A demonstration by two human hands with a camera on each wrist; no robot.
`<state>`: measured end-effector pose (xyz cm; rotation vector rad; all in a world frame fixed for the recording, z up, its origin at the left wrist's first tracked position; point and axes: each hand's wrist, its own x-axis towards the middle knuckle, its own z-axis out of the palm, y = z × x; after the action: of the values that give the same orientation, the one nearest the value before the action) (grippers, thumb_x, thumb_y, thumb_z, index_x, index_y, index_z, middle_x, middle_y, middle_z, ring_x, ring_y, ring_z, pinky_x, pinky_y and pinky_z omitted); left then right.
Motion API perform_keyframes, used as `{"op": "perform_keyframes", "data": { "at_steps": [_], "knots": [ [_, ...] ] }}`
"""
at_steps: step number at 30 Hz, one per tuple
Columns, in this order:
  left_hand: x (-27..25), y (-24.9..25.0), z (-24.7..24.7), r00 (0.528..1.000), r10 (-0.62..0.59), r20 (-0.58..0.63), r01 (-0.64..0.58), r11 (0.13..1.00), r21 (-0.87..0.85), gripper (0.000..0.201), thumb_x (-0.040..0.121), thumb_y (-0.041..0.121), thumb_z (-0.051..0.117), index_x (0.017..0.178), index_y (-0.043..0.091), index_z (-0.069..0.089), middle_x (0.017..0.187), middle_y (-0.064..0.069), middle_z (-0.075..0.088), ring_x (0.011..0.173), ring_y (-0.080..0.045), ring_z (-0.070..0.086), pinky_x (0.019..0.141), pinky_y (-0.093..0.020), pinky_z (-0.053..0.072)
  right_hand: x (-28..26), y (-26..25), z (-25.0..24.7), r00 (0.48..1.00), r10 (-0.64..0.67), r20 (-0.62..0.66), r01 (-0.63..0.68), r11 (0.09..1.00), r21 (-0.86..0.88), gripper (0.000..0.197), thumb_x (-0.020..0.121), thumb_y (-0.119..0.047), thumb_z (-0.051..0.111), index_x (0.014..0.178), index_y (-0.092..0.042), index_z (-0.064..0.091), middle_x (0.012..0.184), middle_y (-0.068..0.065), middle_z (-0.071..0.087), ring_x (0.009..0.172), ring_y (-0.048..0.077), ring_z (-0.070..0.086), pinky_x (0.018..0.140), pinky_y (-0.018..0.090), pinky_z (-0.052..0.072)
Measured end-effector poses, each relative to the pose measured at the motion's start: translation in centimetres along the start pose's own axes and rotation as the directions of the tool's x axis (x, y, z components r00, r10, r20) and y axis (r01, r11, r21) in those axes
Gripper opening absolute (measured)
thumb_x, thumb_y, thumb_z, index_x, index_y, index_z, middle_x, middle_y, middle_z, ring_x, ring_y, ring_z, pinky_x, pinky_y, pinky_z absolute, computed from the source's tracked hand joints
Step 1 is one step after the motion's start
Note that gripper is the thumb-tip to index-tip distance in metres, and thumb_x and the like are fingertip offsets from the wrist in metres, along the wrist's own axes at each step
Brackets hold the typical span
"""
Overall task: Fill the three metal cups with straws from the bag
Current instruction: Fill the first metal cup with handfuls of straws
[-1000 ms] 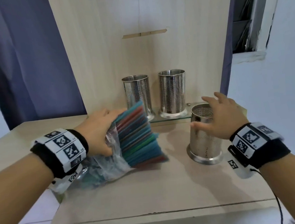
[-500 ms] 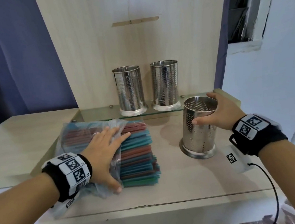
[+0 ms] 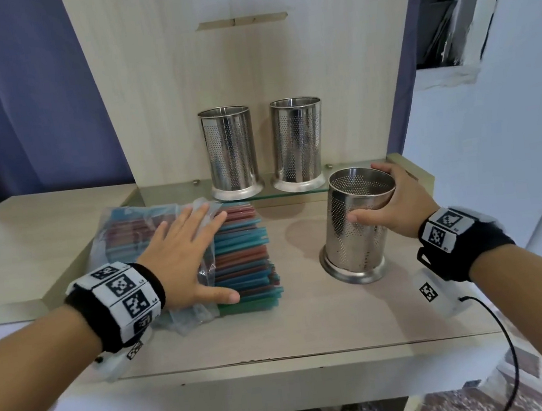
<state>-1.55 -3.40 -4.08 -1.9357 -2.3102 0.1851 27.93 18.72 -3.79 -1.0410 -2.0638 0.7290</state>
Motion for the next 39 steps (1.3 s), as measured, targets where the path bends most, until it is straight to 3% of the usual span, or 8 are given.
{"op": "perform_keyframes", "data": {
  "at_steps": [4,7,14,18,23,32,35,39],
  "knots": [
    [0.3,0.5,1.4,0.996,-0.031,0.078,0.026,0.997,0.068,0.13,0.04,0.103,-0.001,0.142,0.03,-0.034,0.155,-0.003,-0.033,0.143,-0.027,-0.029,0.115,-0.059,-0.009,-0.1,0.4,0.2,0.999,-0.008,-0.037,0.009,0.999,0.031,0.102,0.054,-0.034,0.092,0.14,-0.017,0.039,0.112,-0.013,0.053,0.107,0.005,0.05,0.093,0.019,0.035],
    [0.6,1.3,0.1,0.999,-0.048,0.005,0.048,0.999,0.013,0.125,0.049,0.099,-0.002,0.152,0.03,-0.01,0.159,0.0,-0.022,0.145,-0.025,-0.023,0.113,-0.059,-0.012,0.1,0.6,0.4,0.999,-0.012,-0.039,0.014,0.998,0.057,0.098,0.056,-0.029,0.092,0.138,-0.018,0.039,0.103,-0.022,0.05,0.104,0.005,0.051,0.091,0.019,0.035],
    [1.7,4.2,-3.3,0.999,0.013,-0.047,-0.001,0.967,0.254,0.069,0.085,0.066,0.046,0.14,0.025,0.042,0.158,-0.001,0.012,0.146,-0.029,-0.003,0.115,-0.055,-0.004,0.2,0.9,0.7,0.999,-0.032,-0.032,0.036,0.992,0.122,0.105,0.05,-0.035,0.09,0.14,-0.019,0.037,0.108,-0.02,0.051,0.109,0.007,0.052,0.093,0.02,0.036],
    [2.6,5.1,-3.2,0.998,0.038,-0.051,-0.021,0.953,0.304,0.063,0.085,0.061,0.049,0.134,0.022,0.049,0.154,0.0,0.023,0.144,-0.029,0.007,0.116,-0.052,0.006,0.2,1.2,0.9,0.999,-0.041,-0.034,0.046,0.99,0.134,0.108,0.049,-0.038,0.091,0.141,-0.019,0.036,0.105,-0.029,0.046,0.11,0.008,0.052,0.094,0.021,0.037],
    [3.7,4.8,-3.4,0.998,0.06,-0.029,-0.055,0.989,0.136,0.054,0.083,0.056,0.055,0.127,0.025,0.057,0.153,0.007,0.025,0.143,-0.023,0.008,0.115,-0.045,0.006,0.1,1.3,0.9,0.998,-0.058,-0.024,0.061,0.983,0.171,0.12,0.04,-0.05,0.088,0.142,-0.019,0.034,0.123,-0.009,0.055,0.114,0.011,0.054,0.096,0.024,0.039],
    [5.7,7.1,-3.3,0.967,0.217,-0.135,-0.231,0.968,-0.098,0.048,0.089,0.038,0.057,0.132,0.017,0.05,0.147,0.009,0.037,0.135,-0.016,0.022,0.109,-0.037,0.019,0.3,1.8,1.3,0.997,-0.075,-0.036,0.08,0.977,0.197,0.111,0.049,-0.039,0.093,0.141,-0.019,0.034,0.124,-0.007,0.056,0.115,0.012,0.056,0.101,0.028,0.041],
    [6.5,8.3,-4.1,0.952,0.238,-0.193,-0.27,0.949,-0.162,0.044,0.089,0.032,0.057,0.13,0.019,0.051,0.131,0.005,0.051,0.122,-0.018,0.038,0.104,-0.037,0.028,0.3,2.0,1.3,0.996,-0.07,-0.046,0.078,0.976,0.201,0.111,0.051,-0.036,0.095,0.141,-0.019,0.034,0.124,-0.007,0.057,0.115,0.012,0.057,0.103,0.03,0.042],
    [7.2,9.4,-6.2,0.929,0.242,-0.281,-0.317,0.911,-0.263,0.02,0.092,0.03,0.055,0.102,0.012,0.053,0.085,0.002,0.057,0.079,-0.022,0.056,0.07,-0.033,0.043,0.4,1.9,1.3,0.997,-0.064,-0.035,0.07,0.975,0.212,0.107,0.054,-0.029,0.094,0.141,-0.017,0.033,0.124,-0.005,0.056,0.114,0.013,0.056,0.101,0.028,0.042]
  ]
}}
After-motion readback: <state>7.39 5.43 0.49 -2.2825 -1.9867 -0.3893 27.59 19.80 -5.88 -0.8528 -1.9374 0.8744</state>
